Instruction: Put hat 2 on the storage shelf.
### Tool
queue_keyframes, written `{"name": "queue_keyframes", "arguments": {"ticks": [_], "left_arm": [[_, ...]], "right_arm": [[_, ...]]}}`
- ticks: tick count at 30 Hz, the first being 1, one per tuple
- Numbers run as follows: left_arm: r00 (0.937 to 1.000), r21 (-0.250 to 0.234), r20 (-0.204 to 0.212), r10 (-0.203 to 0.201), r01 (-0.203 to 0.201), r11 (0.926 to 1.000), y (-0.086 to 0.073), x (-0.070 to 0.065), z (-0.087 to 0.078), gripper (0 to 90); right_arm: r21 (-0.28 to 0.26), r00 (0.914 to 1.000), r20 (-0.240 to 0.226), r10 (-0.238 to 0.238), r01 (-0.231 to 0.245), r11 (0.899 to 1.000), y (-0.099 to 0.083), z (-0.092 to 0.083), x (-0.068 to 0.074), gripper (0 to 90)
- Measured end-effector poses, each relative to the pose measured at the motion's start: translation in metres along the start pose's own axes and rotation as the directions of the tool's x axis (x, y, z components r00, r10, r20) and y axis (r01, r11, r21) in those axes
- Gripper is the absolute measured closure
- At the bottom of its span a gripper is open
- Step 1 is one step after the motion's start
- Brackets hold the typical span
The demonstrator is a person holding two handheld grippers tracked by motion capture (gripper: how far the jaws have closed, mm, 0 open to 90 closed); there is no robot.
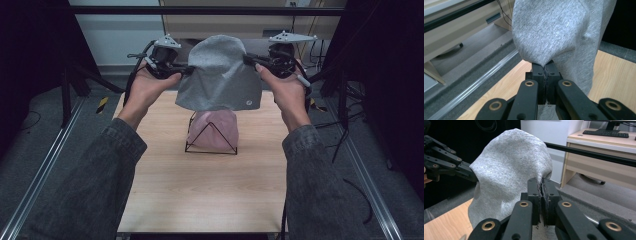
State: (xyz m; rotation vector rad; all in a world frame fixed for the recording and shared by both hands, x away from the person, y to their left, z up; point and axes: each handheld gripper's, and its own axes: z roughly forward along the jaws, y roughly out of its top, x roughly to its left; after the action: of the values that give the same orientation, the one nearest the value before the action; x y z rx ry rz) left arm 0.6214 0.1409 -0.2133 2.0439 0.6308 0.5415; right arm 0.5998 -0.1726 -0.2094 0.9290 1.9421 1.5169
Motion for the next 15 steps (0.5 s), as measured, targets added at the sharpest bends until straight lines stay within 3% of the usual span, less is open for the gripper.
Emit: {"name": "queue_keyframes", "arguments": {"ticks": [8, 15], "left_arm": [[0.9999, -0.020, -0.009, 0.009, -0.010, 0.9998, 0.010, 0.004, 0.010, 89.0], [0.9998, -0.023, -0.018, 0.001, -0.002, 0.9997, 0.011, 0.006, 0.019, 89.0]], "right_arm": [[-0.024, 0.9990, 0.002, 0.045, -0.045, 0.999, -0.002, 0.004, -0.013, 86.3], [-0.024, 0.9987, 0.009, 0.050, -0.050, 0.998, -0.001, 0.006, -0.018, 86.3]]}}
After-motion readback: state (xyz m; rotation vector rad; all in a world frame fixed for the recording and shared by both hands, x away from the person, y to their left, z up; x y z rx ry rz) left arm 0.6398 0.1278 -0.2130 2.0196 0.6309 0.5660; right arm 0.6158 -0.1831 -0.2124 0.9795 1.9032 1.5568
